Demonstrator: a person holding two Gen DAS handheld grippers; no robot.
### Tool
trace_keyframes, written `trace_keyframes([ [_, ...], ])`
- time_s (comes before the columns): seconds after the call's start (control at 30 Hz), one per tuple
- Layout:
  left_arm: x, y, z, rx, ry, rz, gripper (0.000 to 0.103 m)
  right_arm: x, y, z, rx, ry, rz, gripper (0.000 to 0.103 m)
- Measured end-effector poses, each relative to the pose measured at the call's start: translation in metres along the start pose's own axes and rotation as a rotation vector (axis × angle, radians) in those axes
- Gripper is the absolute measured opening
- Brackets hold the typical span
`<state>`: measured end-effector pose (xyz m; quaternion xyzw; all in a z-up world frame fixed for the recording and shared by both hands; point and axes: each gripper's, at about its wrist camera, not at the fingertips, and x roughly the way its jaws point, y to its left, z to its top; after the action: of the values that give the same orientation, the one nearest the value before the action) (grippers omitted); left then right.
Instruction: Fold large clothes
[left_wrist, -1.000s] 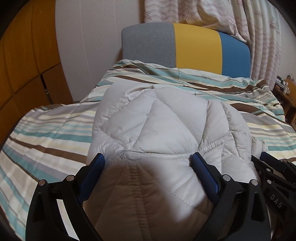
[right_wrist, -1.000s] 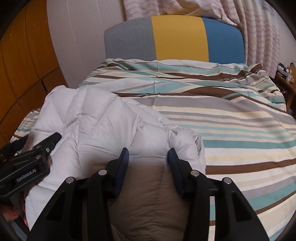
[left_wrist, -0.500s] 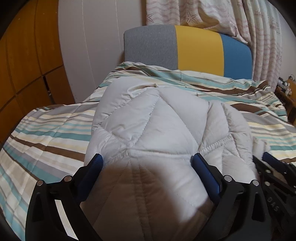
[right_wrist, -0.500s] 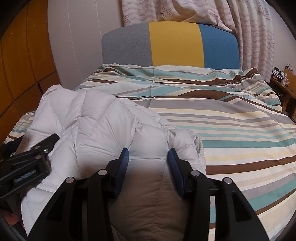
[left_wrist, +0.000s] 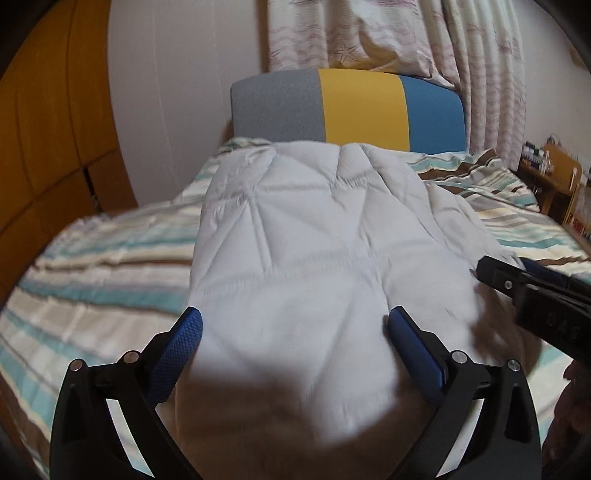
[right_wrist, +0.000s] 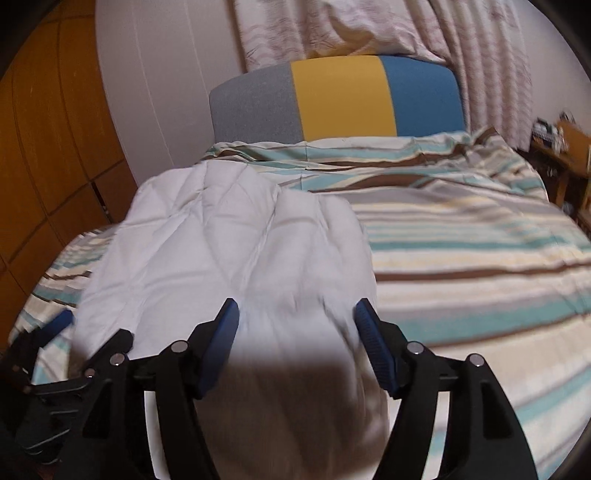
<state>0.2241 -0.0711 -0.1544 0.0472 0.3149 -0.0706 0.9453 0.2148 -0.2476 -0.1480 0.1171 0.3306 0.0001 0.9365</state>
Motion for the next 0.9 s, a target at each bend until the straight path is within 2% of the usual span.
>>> trace_keyframes([
  [0.1, -0.017, 0.007, -0.01, -0.051, 0.023, -0.014, 0.1, -0.021, -0.001, -0.012, 0.021, 0.021, 0.015, 0.071],
  [0.3, -0.055, 0.018, -0.027, -0.118, 0.051, 0.005, 0.1, -0.058, 0.003, -0.037, 0.009, 0.037, 0.015, 0.084],
  [0.37, -0.069, 0.022, -0.031, -0.128, 0.042, 0.009, 0.1, -0.074, 0.006, -0.045, 0.005, 0.03, 0.024, 0.089],
  [0.47, -0.092, 0.025, -0.038, -0.127, 0.026, 0.054, 0.1, -0.097, 0.01, -0.052, 0.008, 0.011, 0.028, 0.093],
  [0.57, -0.118, 0.026, -0.044, -0.12, -0.007, 0.039, 0.1, -0.118, 0.014, -0.056, 0.018, -0.015, 0.052, 0.098],
  [0.7, -0.151, 0.025, -0.05, -0.124, -0.055, 0.093, 0.1, -0.147, 0.02, -0.059, 0.007, -0.053, 0.059, 0.1],
  [0.9, -0.182, 0.025, -0.049, -0.114, -0.093, 0.092, 0.1, -0.179, 0.025, -0.064, -0.015, -0.095, 0.059, 0.101],
])
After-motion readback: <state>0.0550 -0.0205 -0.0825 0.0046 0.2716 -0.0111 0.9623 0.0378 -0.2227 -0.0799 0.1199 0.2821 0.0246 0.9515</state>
